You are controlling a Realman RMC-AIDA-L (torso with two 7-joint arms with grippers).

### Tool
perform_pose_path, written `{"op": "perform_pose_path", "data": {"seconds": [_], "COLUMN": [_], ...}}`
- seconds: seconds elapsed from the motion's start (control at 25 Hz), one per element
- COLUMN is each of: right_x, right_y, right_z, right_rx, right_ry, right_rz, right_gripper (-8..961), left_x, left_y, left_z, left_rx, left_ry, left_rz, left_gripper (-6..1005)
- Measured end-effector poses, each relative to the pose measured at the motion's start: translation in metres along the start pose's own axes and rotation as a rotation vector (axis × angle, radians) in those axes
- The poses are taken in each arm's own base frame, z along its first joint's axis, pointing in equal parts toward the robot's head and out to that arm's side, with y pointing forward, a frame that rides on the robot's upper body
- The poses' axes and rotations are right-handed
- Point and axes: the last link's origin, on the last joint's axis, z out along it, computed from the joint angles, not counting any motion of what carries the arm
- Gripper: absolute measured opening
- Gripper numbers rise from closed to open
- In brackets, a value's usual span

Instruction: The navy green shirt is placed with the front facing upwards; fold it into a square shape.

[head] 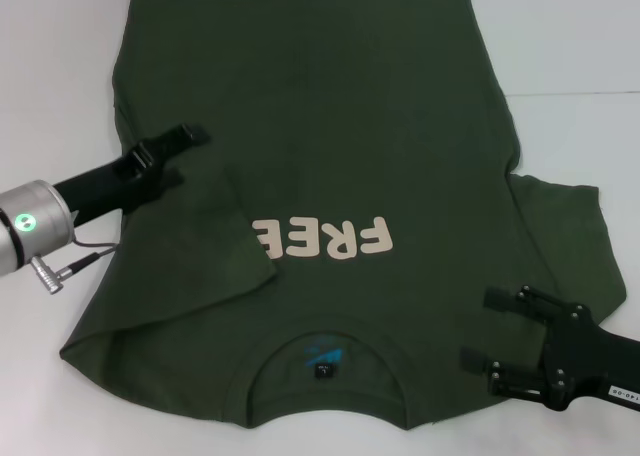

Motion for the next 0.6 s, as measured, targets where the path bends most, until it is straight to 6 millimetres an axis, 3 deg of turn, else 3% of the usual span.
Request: {"op": "perform_pose_path", "data": {"seconds": [0.28,0.6], "right_x": [-0.003,-0.033], "right_y": [-0.002,-0.026], "right_z": [0.0,-0.002], "right_rx": [-0.001,0.012], "right_ry": [0.0,0.039], "right_rz": [0.044,0.238], "right_gripper": [928,927], "left_x": [0.0,-0.015], "left_y": [-0.001,-0.004], "left_z": [-0.033,-0.08], "left_rx": [-0.08,-0.147], "left_ry": [-0.064,-0.213], "left_rz": [0.048,0.254], "left_gripper": [921,920]}}
